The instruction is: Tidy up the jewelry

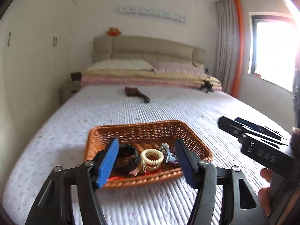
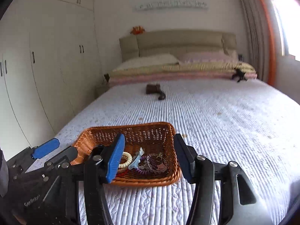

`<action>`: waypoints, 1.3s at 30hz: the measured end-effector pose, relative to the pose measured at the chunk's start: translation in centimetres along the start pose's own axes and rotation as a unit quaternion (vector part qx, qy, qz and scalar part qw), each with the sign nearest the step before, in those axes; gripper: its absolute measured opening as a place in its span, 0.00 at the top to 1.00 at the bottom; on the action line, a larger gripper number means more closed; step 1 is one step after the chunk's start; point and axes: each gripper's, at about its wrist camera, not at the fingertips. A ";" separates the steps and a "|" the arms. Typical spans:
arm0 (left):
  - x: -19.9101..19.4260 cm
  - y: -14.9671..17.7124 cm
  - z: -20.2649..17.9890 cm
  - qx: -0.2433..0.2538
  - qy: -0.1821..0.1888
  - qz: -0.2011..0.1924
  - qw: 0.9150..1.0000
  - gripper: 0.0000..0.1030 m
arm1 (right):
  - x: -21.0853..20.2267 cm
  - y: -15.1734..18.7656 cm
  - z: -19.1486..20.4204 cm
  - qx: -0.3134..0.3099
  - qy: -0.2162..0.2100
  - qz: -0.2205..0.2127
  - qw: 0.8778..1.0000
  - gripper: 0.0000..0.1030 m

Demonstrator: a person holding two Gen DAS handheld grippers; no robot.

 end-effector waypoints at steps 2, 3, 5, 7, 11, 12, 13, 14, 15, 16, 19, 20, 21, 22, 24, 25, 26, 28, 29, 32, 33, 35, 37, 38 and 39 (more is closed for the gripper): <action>-2.9 0.2 0.2 -0.002 -0.005 -0.012 1.000 0.30 | -3.1 0.8 1.0 -0.001 0.001 -0.015 1.000 0.44; -4.2 0.5 0.3 0.000 -0.010 -0.016 1.000 0.29 | -4.3 1.3 1.5 -0.005 0.004 -0.022 1.000 0.44; -6.7 1.5 0.5 0.009 -0.029 -0.021 0.999 0.28 | -6.8 2.8 2.9 -0.020 0.013 -0.036 0.999 0.38; -8.8 3.0 1.1 0.017 -0.055 -0.026 0.998 0.26 | -8.5 4.3 3.8 -0.029 0.022 -0.049 0.998 0.25; -9.9 6.2 2.6 0.012 -0.070 -0.011 0.997 0.24 | -9.7 7.3 5.0 -0.065 0.041 -0.053 0.996 0.21; -9.9 6.8 2.9 0.008 -0.070 -0.006 0.997 0.24 | -9.7 8.0 5.3 -0.074 0.042 -0.051 0.995 0.21; -9.9 7.5 3.2 0.007 -0.077 -0.008 0.997 0.24 | -9.7 8.7 5.6 -0.080 0.040 -0.050 0.995 0.21; -9.9 8.1 3.5 0.005 -0.085 -0.010 0.996 0.24 | -9.7 9.2 5.8 -0.083 0.040 -0.051 0.994 0.21; -9.8 8.6 3.8 0.001 -0.087 -0.008 0.996 0.24 | -9.7 9.6 6.0 -0.086 0.041 -0.053 0.994 0.21; -9.6 8.8 4.1 -0.004 -0.088 -0.007 0.996 0.24 | -9.8 9.9 6.1 -0.092 0.044 -0.055 0.993 0.21; -9.4 9.2 4.2 0.009 -0.109 -0.018 0.994 0.24 | -9.7 10.3 6.0 -0.093 0.042 -0.054 0.993 0.21; -9.3 9.3 4.2 0.011 -0.111 -0.018 0.994 0.24 | -9.6 10.3 5.9 -0.091 0.042 -0.053 0.994 0.21; -9.2 9.4 4.2 0.010 -0.110 -0.016 0.994 0.24 | -9.4 10.4 5.7 -0.087 0.043 -0.050 0.994 0.20; -9.1 9.5 4.2 0.010 -0.108 -0.015 0.994 0.24 | -9.2 10.4 5.5 -0.083 0.042 -0.047 0.995 0.20; -9.1 9.5 4.2 0.012 -0.110 -0.014 0.994 0.24 | -9.3 10.4 5.2 -0.074 0.038 -0.042 0.996 0.20; -9.1 9.5 4.3 0.012 -0.110 -0.014 0.994 0.24 | -9.2 10.4 5.0 -0.070 0.039 -0.041 0.996 0.20; -9.1 9.6 4.3 0.012 -0.111 -0.014 0.994 0.24 | -9.1 10.4 4.8 -0.066 0.039 -0.039 0.996 0.20; -8.9 9.6 4.3 0.013 -0.114 -0.014 0.993 0.24 | -9.0 10.4 4.6 -0.061 0.037 -0.036 0.997 0.20; -8.9 9.6 4.2 0.014 -0.115 -0.014 0.993 0.24 | -9.0 10.4 4.5 -0.060 0.039 -0.035 0.997 0.20; -9.0 9.8 3.8 0.020 -0.119 -0.016 0.993 0.24 | -9.0 10.4 4.5 -0.061 0.040 -0.037 0.997 0.20; -9.0 9.8 3.7 0.021 -0.120 -0.017 0.992 0.24 | -9.0 10.5 4.6 -0.063 0.041 -0.037 0.997 0.20; -9.0 9.8 3.7 0.022 -0.121 -0.017 0.992 0.24 | -9.0 10.5 4.7 -0.065 0.041 -0.036 0.996 0.20; -9.1 9.8 3.7 0.021 -0.121 -0.017 0.992 0.24 | -8.9 10.6 4.7 -0.065 0.040 -0.036 0.996 0.20; -9.0 9.8 3.7 0.020 -0.121 -0.016 0.992 0.24 | -8.9 10.6 4.6 -0.065 0.039 -0.035 0.997 0.20; -9.0 9.8 3.8 0.019 -0.120 -0.015 0.992 0.24 | -8.9 10.6 4.6 -0.064 0.040 -0.034 0.997 0.19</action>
Point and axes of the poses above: each gripper's, at about its wrist camera, not at the fingertips, and x roughly the way its jaws point, z to its left, y to its underside, and after that the axes turned 12 degrees about -z, right-handed
